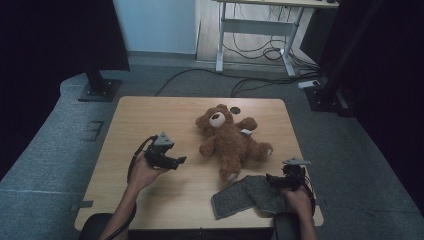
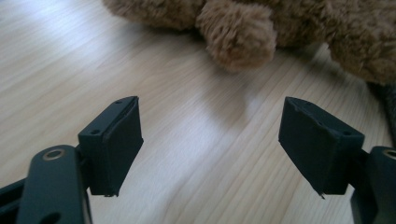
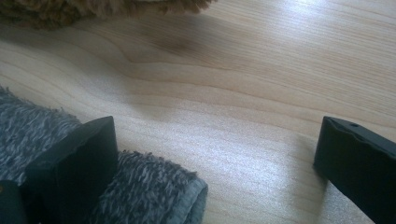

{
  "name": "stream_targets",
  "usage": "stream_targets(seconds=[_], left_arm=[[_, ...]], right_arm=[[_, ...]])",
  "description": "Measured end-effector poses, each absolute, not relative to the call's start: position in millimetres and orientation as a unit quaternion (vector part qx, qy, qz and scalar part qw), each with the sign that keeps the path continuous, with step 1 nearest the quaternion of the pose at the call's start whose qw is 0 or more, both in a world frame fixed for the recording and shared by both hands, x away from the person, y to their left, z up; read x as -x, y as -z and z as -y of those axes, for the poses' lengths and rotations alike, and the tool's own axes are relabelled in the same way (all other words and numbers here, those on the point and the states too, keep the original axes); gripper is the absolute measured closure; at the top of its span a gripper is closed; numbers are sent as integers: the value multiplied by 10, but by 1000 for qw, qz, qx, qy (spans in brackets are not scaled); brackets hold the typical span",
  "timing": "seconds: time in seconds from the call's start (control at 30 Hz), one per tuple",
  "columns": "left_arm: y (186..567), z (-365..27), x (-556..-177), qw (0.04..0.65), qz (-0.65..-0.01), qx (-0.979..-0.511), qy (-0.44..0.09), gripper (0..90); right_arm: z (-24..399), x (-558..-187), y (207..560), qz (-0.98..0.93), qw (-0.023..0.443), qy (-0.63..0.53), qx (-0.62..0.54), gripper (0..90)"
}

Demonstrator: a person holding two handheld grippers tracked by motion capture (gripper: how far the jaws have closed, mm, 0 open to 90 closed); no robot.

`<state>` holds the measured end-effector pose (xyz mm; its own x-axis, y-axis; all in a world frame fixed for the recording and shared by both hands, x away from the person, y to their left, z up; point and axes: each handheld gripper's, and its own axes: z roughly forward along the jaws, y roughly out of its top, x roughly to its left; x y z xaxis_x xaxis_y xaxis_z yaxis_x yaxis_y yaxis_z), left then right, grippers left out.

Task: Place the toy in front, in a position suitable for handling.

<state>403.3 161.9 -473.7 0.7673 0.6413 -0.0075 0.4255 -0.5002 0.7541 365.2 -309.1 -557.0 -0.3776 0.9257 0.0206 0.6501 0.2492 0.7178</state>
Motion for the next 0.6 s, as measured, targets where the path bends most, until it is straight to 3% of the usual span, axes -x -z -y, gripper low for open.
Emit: stream_targets(seconds=[0.6], left_arm=[[4716, -1011, -4412, 386, -271, -873, -122, 225]], right_arm=[[3094, -3655, 5570, -763, 209, -329, -516, 0]])
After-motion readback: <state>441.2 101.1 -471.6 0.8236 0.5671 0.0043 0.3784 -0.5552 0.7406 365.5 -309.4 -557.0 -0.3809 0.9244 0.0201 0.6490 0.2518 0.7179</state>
